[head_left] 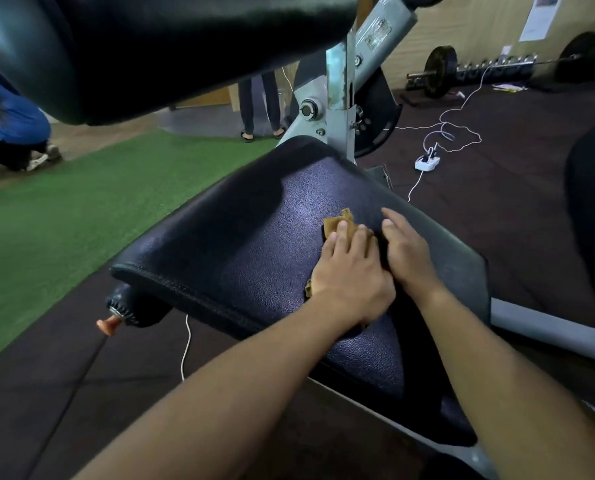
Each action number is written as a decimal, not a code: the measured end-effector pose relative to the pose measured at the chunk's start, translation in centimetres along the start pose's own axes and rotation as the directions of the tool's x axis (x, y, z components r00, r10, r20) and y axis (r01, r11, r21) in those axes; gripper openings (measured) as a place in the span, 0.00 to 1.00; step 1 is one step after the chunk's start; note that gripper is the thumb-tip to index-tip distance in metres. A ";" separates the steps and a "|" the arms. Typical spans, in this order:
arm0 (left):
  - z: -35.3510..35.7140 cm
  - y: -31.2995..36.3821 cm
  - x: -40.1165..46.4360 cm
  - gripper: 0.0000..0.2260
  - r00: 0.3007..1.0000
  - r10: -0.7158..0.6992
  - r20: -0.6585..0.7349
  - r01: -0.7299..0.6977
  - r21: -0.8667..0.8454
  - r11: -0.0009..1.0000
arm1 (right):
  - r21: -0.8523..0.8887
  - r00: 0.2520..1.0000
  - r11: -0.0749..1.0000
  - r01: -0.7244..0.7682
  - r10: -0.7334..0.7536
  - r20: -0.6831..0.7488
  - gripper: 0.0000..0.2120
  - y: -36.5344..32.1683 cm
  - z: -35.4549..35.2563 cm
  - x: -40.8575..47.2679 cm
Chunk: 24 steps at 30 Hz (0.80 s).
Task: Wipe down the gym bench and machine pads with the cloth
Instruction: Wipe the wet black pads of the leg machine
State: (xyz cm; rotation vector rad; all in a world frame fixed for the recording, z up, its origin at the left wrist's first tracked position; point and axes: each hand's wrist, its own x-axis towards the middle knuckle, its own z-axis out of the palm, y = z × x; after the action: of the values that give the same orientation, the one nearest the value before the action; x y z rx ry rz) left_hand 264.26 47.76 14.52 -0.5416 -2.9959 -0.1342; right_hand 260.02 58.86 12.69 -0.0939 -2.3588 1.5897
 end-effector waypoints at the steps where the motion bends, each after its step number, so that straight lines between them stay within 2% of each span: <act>1: -0.3 -0.3 0.4 0.29 1.000 0.019 0.006 -0.019 -0.080 0.997 | 0.075 0.998 0.997 -0.031 0.034 -0.044 0.19 -0.3 -0.4 -0.2; 4: -3.5 -2.6 0.2 0.31 0.996 0.089 0.003 -0.077 -0.465 0.882 | 0.045 0.998 0.999 -0.002 0.005 -0.064 0.22 -1.6 -0.1 -2.1; 5: -4.7 -3.9 0.1 0.29 0.995 0.093 -0.040 -0.100 -0.506 0.857 | -0.009 0.998 0.999 0.046 -0.046 -0.042 0.22 -2.2 0.7 -2.8; 8: -6.7 -8.3 0.5 0.23 0.968 0.076 -0.239 -0.161 -0.361 0.918 | -0.338 0.983 0.925 0.175 -0.143 0.118 0.24 -4.2 4.2 -5.0; 10: -6.8 -10.7 1.5 0.22 0.981 0.045 -0.188 -0.094 -0.260 0.961 | -0.548 0.977 0.811 0.206 -0.137 0.164 0.27 -4.7 6.1 -5.9; 11: -6.4 -11.3 1.9 0.23 0.993 0.024 -0.119 -0.046 -0.187 0.981 | -0.594 0.975 0.774 0.219 -0.147 0.168 0.27 -4.7 6.3 -6.2; 14: -4.8 -11.6 2.4 0.25 0.999 0.044 0.020 -0.047 0.161 0.986 | -0.599 0.949 0.737 0.313 -0.220 0.226 0.28 -3.6 4.9 -7.6; 16: -4.4 -11.5 2.6 0.25 0.998 0.053 0.045 -0.062 0.246 0.967 | -0.601 0.933 0.714 0.360 -0.259 0.251 0.29 -1.9 2.6 -9.0; 18: -4.6 -11.7 2.8 0.26 0.997 0.038 0.064 -0.053 0.258 0.965 | -0.635 0.956 0.715 0.293 -0.204 0.211 0.29 0.6 -0.4 -8.9; 21: -4.3 -11.7 2.9 0.26 0.997 0.041 0.062 -0.058 0.290 0.955 | -0.688 0.993 0.717 0.115 -0.060 0.104 0.32 5.3 -4.8 -5.4; 24: -3.9 -11.6 3.0 0.27 0.998 0.047 0.038 -0.056 0.298 0.953 | -0.636 0.999 0.771 -0.021 0.039 0.015 0.32 6.7 -5.5 0.0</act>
State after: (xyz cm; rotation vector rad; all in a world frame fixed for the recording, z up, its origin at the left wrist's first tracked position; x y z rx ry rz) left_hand 257.70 37.53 17.91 -0.5892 -2.9461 0.3295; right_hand 260.77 66.40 8.46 -0.2527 -2.8238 0.7232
